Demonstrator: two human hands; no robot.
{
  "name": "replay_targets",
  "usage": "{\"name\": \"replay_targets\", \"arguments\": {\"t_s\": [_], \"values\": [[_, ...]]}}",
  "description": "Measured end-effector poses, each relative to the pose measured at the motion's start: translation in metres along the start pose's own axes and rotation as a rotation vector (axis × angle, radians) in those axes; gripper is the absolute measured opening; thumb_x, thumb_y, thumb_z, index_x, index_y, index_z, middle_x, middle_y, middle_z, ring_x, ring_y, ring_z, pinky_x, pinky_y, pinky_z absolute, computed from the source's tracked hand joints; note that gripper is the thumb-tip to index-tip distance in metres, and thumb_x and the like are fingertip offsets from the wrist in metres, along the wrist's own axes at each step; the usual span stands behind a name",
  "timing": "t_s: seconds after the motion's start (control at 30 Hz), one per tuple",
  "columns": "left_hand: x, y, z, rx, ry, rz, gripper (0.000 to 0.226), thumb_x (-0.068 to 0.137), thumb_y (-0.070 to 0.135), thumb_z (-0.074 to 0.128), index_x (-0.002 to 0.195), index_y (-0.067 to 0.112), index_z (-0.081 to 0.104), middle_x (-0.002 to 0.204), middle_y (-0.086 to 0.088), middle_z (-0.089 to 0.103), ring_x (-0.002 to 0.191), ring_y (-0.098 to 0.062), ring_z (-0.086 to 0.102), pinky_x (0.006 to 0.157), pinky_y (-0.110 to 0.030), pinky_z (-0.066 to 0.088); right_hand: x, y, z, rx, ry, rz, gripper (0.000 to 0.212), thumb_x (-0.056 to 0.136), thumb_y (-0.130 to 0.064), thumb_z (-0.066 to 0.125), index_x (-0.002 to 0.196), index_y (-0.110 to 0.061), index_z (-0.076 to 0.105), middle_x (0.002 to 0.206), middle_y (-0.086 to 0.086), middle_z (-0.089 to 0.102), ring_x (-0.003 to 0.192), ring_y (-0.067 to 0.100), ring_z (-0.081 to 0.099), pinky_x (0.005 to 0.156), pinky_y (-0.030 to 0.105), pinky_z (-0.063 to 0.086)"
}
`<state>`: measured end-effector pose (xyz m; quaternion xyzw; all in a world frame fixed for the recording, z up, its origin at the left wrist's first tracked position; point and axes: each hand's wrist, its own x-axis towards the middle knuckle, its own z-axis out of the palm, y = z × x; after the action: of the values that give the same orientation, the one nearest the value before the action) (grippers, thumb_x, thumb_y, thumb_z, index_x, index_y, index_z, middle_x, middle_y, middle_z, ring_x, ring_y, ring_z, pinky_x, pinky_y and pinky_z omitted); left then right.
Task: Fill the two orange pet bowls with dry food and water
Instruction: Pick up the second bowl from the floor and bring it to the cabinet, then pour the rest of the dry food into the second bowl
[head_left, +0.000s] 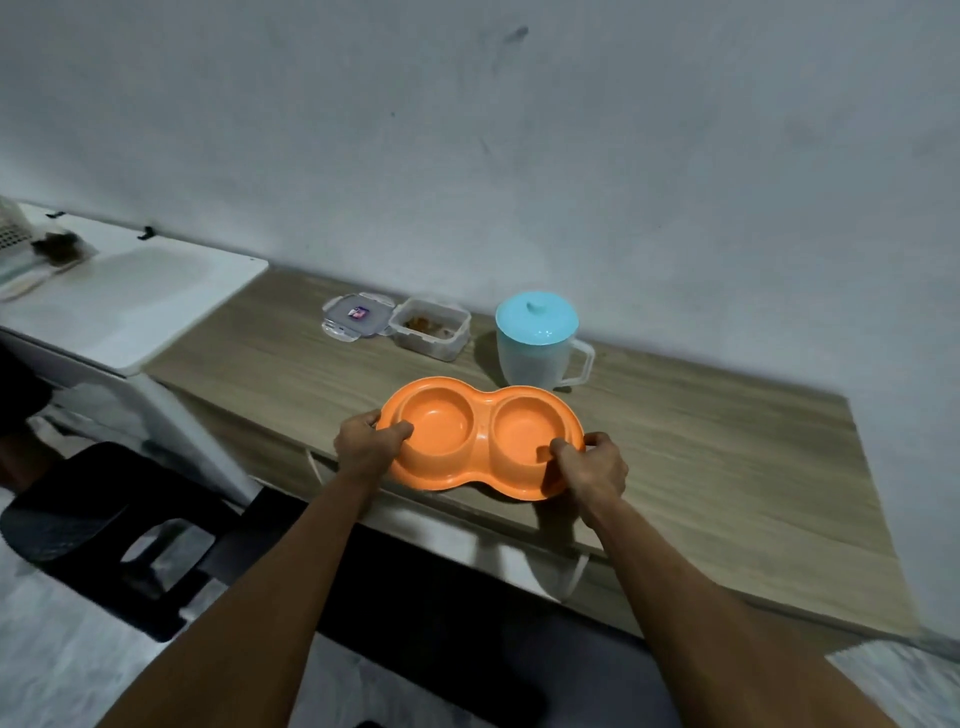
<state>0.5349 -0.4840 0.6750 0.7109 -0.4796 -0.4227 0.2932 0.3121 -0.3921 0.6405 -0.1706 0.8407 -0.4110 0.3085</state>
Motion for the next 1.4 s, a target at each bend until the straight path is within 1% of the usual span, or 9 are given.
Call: {"name": "replay_targets", "arguments": {"t_s": [0.1,0.27,0.37,0.53,0.9,1.1,1.23,1.33,1.4], "values": [[0.037,-0.002,-0.008,0.031,-0.056,0.015,0.058,0.073,0.026,0.079,0.126,0.009,0.065,0.117,-0.012,0.070,0.107,-0.031,0.065,0.091,-0.034,0.049,0.003,-0.008,0.028,-0.008,0.035,0.023,0.057,0.076,-0.038,0.073,0.125,-0.013,0.059,0.119,0.015,0.065,0.109,0.035,0.061,0.096,0.050,0.051],[0.113,-0.020,-0.019,0.112,-0.163,0.040,0.059,0.057,0.047,0.074,0.111,0.023,0.073,0.095,-0.002,0.076,0.090,-0.025,0.069,0.090,-0.043,0.055,0.001,-0.024,0.076,0.000,0.091,0.073,0.058,0.078,-0.036,0.073,0.129,-0.014,0.057,0.120,0.016,0.064,0.108,0.035,0.061,0.094,0.052,0.052],[0.149,-0.026,-0.026,0.163,-0.210,0.060,0.066,0.049,0.058,0.069,0.107,0.029,0.074,0.093,0.002,0.076,0.088,-0.023,0.069,0.089,-0.042,0.055,0.000,-0.033,0.101,-0.022,0.142,0.114,0.057,0.075,-0.038,0.072,0.125,-0.016,0.059,0.119,0.016,0.065,0.105,0.035,0.063,0.091,0.052,0.054],[0.157,-0.009,-0.045,0.182,-0.290,0.071,0.037,0.077,0.037,0.076,0.110,0.022,0.074,0.101,-0.005,0.074,0.088,-0.023,0.062,0.081,-0.029,0.048,0.001,-0.042,0.127,-0.049,0.202,0.143,0.057,0.076,-0.038,0.073,0.126,-0.014,0.060,0.120,0.016,0.066,0.110,0.037,0.061,0.095,0.052,0.053],[0.180,-0.019,-0.035,0.306,-0.335,0.146,0.038,0.078,0.043,0.074,0.109,0.020,0.073,0.091,-0.002,0.070,0.085,-0.023,0.060,0.083,-0.034,0.051,0.003,-0.033,0.136,-0.114,0.251,0.177,0.053,0.080,-0.033,0.072,0.125,-0.007,0.063,0.120,0.019,0.065,0.112,0.037,0.060,0.096,0.049,0.052],[0.178,-0.019,-0.032,0.299,-0.329,0.160,0.032,0.083,0.039,0.072,0.105,0.016,0.075,0.101,-0.008,0.074,0.083,-0.021,0.056,0.078,-0.031,0.045,0.009,-0.033,0.138,-0.140,0.213,0.180,0.052,0.082,-0.034,0.071,0.123,-0.004,0.062,0.121,0.020,0.065,0.111,0.037,0.061,0.096,0.051,0.052],[0.177,-0.019,-0.032,0.302,-0.335,0.182,0.042,0.085,0.038,0.071,0.116,0.010,0.069,0.113,-0.013,0.071,0.099,-0.029,0.060,0.086,-0.034,0.044,0.001,-0.042,0.138,-0.296,0.235,0.157,0.057,0.083,-0.044,0.066,0.125,-0.006,0.059,0.129,0.019,0.056,0.116,0.037,0.055,0.097,0.049,0.049],[0.178,-0.022,-0.035,0.341,-0.346,0.221,0.071,0.085,0.046,0.068,0.140,0.004,0.049,0.137,-0.019,0.055,0.126,-0.035,0.051,0.099,-0.040,0.042,-0.003,-0.056,0.148,-0.478,0.354,-0.067,0.052,0.088,-0.041,0.060,0.127,-0.006,0.056,0.131,0.018,0.050,0.121,0.037,0.048,0.100,0.047,0.042],[0.180,-0.031,-0.039,0.409,-0.372,0.332,0.081,0.084,0.050,0.066,0.147,0.007,0.038,0.144,-0.019,0.044,0.133,-0.034,0.043,0.103,-0.043,0.039,0.000,-0.068,0.160,-0.484,0.364,-0.253,0.044,0.091,-0.035,0.056,0.124,-0.007,0.058,0.126,0.017,0.052,0.118,0.034,0.049,0.099,0.045,0.042]]}}
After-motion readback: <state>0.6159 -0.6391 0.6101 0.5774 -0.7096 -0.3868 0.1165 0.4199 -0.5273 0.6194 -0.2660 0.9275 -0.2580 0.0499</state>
